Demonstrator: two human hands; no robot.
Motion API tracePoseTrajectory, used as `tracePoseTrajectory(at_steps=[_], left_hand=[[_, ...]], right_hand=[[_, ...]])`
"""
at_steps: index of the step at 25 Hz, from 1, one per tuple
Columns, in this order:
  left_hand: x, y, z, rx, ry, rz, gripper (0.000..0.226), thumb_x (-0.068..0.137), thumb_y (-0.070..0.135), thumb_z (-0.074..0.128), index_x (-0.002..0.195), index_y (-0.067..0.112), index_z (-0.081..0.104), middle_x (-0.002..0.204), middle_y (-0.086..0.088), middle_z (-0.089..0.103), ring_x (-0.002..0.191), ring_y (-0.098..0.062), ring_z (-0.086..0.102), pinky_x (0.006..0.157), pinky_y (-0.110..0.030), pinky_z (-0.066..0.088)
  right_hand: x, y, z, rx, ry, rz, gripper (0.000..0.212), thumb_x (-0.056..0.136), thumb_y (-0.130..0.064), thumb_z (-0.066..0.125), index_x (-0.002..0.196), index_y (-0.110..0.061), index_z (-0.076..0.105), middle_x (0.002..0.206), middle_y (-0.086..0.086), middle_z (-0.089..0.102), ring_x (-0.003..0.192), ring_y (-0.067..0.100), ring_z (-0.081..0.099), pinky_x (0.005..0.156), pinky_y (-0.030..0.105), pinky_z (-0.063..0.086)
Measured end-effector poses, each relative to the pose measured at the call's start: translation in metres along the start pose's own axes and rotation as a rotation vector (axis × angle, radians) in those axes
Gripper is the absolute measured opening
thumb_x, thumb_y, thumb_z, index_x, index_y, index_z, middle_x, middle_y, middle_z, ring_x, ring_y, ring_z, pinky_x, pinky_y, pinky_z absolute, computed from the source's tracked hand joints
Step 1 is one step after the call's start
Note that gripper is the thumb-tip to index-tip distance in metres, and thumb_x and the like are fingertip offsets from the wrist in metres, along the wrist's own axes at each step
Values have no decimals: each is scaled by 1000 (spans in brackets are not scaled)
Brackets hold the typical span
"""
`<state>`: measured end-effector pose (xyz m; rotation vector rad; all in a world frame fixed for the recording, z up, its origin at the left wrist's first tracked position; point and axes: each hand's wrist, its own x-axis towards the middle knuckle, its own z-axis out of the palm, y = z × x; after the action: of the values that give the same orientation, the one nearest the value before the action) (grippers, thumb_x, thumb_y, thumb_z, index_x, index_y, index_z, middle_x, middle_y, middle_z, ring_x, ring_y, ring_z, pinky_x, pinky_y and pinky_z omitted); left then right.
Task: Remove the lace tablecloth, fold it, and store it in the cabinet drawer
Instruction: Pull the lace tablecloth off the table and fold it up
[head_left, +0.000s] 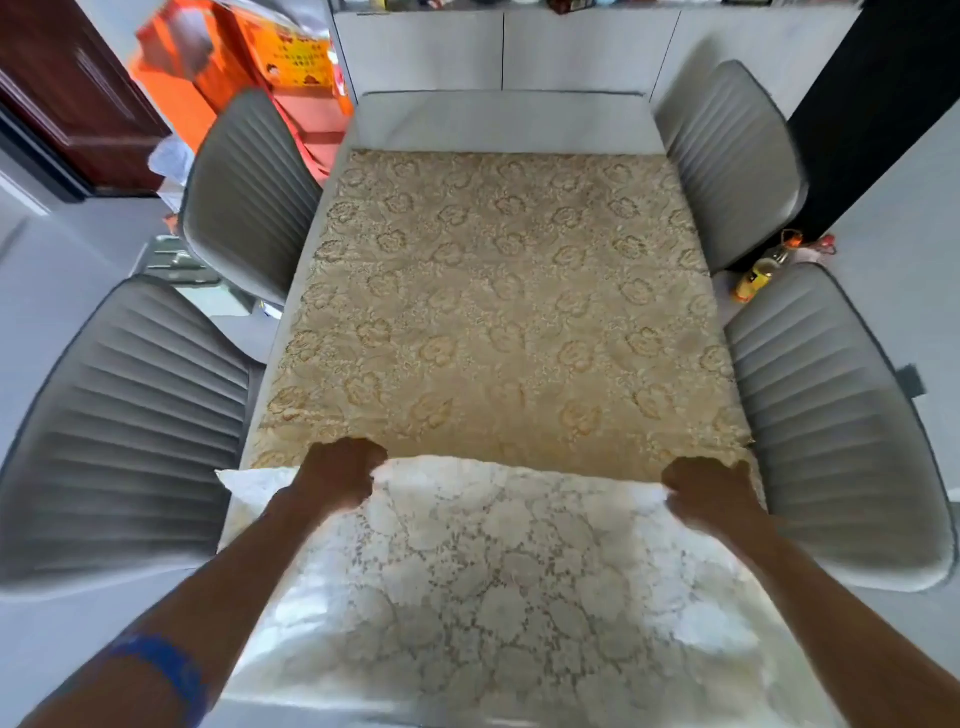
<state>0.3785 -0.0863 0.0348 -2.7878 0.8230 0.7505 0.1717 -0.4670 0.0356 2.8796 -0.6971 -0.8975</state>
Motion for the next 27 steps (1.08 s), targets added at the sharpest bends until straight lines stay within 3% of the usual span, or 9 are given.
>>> tracePoseTrajectory(at_steps=[4, 7, 11, 13, 16, 18, 21, 25, 27], left_hand=[[58, 11, -64, -6, 382, -187, 68, 84, 22, 59, 146, 25, 31, 152, -4, 35, 137, -29, 35, 113, -51, 19], [38, 49, -31, 60, 361, -60, 62, 87, 26, 52, 144, 21, 30, 149, -6, 35, 134, -27, 36, 114, -49, 23], [-34, 73, 76, 103, -88, 69, 78, 81, 23, 56, 150, 24, 19, 157, -10, 21, 140, -31, 26, 113, -47, 26], [-63, 68, 106, 101, -164, 93, 92, 71, 21, 69, 152, 21, 26, 158, -18, 22, 141, -36, 30, 108, -45, 38], [-74, 67, 123, 131, -11, 218, 74, 31, 12, 83, 105, 9, 73, 97, -19, 73, 76, -33, 73, 53, -27, 58], [-72, 67, 117, 170, 63, 283, 45, 45, 13, 74, 90, 12, 74, 78, -8, 71, 60, -23, 69, 50, -21, 53], [-67, 70, 111, 94, -273, 199, 35, 76, 4, 66, 110, 9, 65, 113, -10, 66, 105, -29, 65, 92, -33, 51], [-89, 85, 124, 39, -694, 335, 31, 78, 4, 69, 109, 8, 68, 116, -11, 67, 108, -30, 64, 91, -38, 51], [-88, 80, 122, -173, -715, 288, 34, 80, 18, 73, 113, 20, 65, 123, 0, 64, 110, -20, 60, 93, -30, 45]], right_hand=[[52, -12, -69, 67, 469, 140, 61, 84, -29, 64, 138, -20, 39, 144, 8, 40, 135, 34, 33, 111, 58, 21], [34, -50, -43, 55, 542, -21, 62, 82, -22, 62, 140, -16, 40, 147, 11, 40, 135, 35, 37, 109, 57, 26], [-34, -92, 60, 52, 56, -327, 64, 74, -23, 62, 135, -19, 46, 139, 5, 48, 114, 30, 55, 90, 42, 47], [-56, -98, 96, 4, 23, -316, 66, 53, -12, 66, 119, -8, 60, 120, 15, 64, 90, 35, 66, 68, 44, 57], [-70, -99, 118, -6, 183, -276, 34, 55, -11, 47, 77, -5, 72, 71, 14, 66, 55, 31, 63, 45, 37, 54], [-69, -98, 117, -1, 167, -320, 37, 64, -10, 37, 73, -8, 72, 67, 10, 63, 56, 30, 64, 58, 39, 58], [-69, -96, 116, -49, -220, -305, 37, 84, -13, 47, 119, -13, 59, 116, 8, 63, 112, 25, 61, 106, 44, 36], [-84, -95, 126, -51, -567, -332, 45, 84, -15, 62, 128, -9, 56, 132, 9, 59, 126, 26, 54, 109, 42, 37], [-77, -92, 113, 23, -648, -353, 39, 85, -14, 63, 122, -8, 60, 129, 10, 60, 123, 29, 56, 106, 43, 43]])
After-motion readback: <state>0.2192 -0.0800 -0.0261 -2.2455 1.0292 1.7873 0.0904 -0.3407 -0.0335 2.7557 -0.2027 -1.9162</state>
